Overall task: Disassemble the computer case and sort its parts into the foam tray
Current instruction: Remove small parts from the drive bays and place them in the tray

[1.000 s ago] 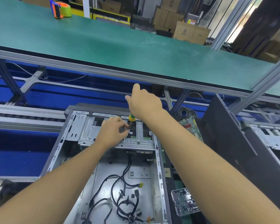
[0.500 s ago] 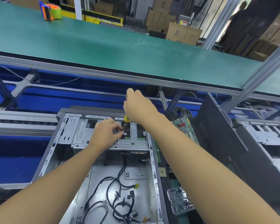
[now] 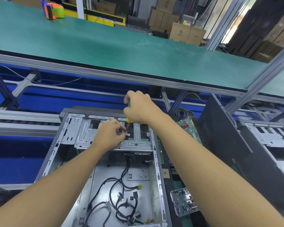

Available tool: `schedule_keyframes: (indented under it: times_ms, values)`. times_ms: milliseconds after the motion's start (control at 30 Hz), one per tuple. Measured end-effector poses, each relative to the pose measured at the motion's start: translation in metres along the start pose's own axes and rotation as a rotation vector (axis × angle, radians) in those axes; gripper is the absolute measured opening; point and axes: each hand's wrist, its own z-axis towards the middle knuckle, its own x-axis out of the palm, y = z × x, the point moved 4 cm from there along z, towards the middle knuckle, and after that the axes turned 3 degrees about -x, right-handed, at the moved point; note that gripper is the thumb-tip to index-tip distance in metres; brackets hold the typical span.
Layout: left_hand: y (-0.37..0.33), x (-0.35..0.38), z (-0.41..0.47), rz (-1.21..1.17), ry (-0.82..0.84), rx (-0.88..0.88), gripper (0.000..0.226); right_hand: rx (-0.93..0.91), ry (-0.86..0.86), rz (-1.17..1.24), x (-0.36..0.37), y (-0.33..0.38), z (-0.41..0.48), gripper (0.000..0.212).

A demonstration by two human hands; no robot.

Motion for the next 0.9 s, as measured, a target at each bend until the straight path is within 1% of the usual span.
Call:
schedule_keyframes:
  times_ms: [33,67,133,200,300,367,467,600,667,733,800,900]
  values:
    - [0.000,0.000,0.000,-0.008,0.003,-0.005,0.013,0.013,0.015,0.002,0.000,0.001,0.000,0.025]
    - [0.001,0.000,0.000,-0.017,0.003,-0.008,0.014,0.021,0.002,-0.052,0.000,0.002,0.001,0.026]
    - [0.001,0.000,0.000,-0.030,0.004,-0.009,0.014,0.034,-0.065,-0.222,0.001,0.002,0.001,0.033]
    - [0.000,-0.001,-0.001,-0.031,0.004,-0.006,0.014,0.022,-0.124,-0.275,0.002,0.002,0.000,0.036]
    - [-0.002,-0.001,-0.001,-0.001,-0.003,-0.001,0.013,-0.026,-0.136,-0.136,0.003,0.000,0.001,0.018]
    - [-0.002,0.000,0.000,0.012,-0.013,-0.004,0.012,-0.020,-0.110,-0.029,0.002,-0.002,0.001,0.021]
    - [-0.001,0.001,0.001,0.031,-0.020,-0.006,0.013,-0.011,-0.128,0.026,-0.002,-0.003,-0.006,0.022]
    - [-0.008,-0.002,-0.001,0.063,-0.038,0.026,0.006,-0.012,-0.235,0.078,-0.015,-0.007,-0.021,0.018]
    - [-0.012,-0.005,-0.004,0.029,-0.061,0.017,0.011,0.003,-0.323,0.097,-0.027,-0.016,-0.033,0.016]
    - [-0.021,-0.002,-0.008,-0.123,-0.015,0.030,0.013,0.047,-0.412,0.101,-0.039,-0.032,-0.050,0.014]
    - [-0.044,0.003,-0.014,-0.280,0.073,0.067,0.012,0.103,-0.470,0.095,-0.049,-0.053,-0.069,0.012]
    - [-0.099,0.018,-0.027,-0.307,0.208,0.236,0.007,0.240,-0.486,0.083,-0.056,-0.092,-0.100,0.011]
